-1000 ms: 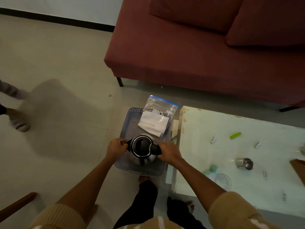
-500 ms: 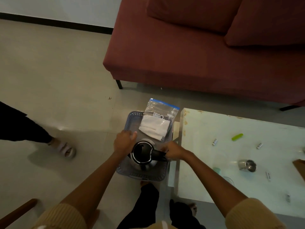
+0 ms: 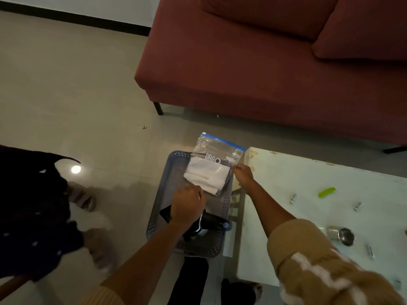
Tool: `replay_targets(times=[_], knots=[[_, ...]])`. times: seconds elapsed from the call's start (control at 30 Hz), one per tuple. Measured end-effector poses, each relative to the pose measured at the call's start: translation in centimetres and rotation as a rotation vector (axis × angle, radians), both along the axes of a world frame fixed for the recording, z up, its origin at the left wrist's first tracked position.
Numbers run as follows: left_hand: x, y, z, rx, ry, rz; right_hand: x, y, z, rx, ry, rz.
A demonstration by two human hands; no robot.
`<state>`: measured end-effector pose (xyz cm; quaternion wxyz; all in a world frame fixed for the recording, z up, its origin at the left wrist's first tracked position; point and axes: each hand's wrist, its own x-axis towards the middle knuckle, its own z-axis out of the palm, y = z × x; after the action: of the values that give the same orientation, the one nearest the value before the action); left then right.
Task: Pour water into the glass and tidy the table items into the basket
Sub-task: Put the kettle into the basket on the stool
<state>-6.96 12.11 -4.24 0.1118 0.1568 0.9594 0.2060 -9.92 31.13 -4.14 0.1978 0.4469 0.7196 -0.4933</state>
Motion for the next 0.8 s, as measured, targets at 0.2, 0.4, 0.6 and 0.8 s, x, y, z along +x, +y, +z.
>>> replay_targets(times=[0.2, 0.4, 0.6, 0.8], knots=[[0.0, 0.1, -0.3, -0.066, -0.070, 0.010, -1.6, -0.5, 1.6, -0.261, 0.001, -0.257], [0.0, 0.4, 0.9, -0.062, -0.105, 0.011, -0.7, -0.5, 3.7, -0.242, 0.133, -0.217], [-0.3, 0.4, 1.5, -0.073, -0.195, 0.015, 2.4, -0.4, 7.5, -0.228, 0.296, -0.124], [-1.4, 1.4, 2.7, -0.002, -0.575, 0.074, 8.6, 2.1, 13.5, -0.155, 0.436, -0.155]])
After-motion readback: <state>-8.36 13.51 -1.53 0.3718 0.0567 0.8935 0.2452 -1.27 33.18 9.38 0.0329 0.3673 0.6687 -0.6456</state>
